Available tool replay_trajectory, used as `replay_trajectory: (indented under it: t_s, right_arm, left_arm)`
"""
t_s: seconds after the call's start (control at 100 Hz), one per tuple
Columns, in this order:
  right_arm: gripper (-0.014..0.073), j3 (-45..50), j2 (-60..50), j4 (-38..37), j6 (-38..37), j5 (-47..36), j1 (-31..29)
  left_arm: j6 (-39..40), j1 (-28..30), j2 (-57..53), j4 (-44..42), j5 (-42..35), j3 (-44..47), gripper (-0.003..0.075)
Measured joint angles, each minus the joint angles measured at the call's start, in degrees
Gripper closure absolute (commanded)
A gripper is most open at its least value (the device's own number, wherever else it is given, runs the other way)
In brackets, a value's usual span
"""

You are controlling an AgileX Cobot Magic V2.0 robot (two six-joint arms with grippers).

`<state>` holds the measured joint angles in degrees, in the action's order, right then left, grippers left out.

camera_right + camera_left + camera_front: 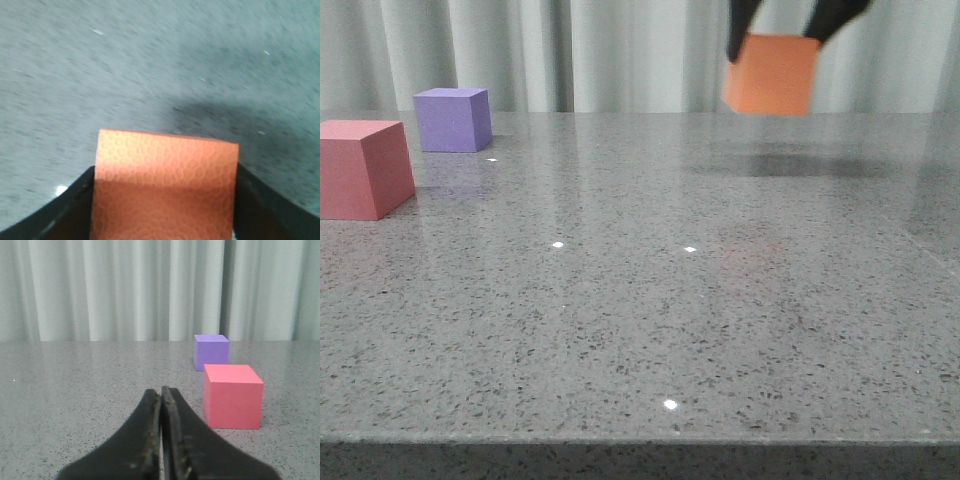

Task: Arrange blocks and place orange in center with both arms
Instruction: 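Close the right gripper on the orange cube and lift it, then carry the orange cube toward the table center and lower it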

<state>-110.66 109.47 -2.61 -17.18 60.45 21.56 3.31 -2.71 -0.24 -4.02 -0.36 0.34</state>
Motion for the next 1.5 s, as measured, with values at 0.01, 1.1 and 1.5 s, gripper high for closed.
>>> replay_trajectory:
  t_s: [0.01,1.1,1.5]
  right_arm:
    - [0.0283,-0.24,0.01,-0.42,-0.27,0.0,0.61]
    - [0.0283,-19.07,18.64,-7.64,-18.83,2.35,14.82]
    - [0.0281,-19.16,18.64,-7.77,-18.93,2.44,14.82]
  left_arm:
    - [0.0,0.0,0.0,0.0,0.0,0.0,0.0741]
    - [0.0,0.0,0.0,0.0,0.0,0.0,0.0741]
    - [0.0,0.0,0.0,0.0,0.0,0.0,0.0741]
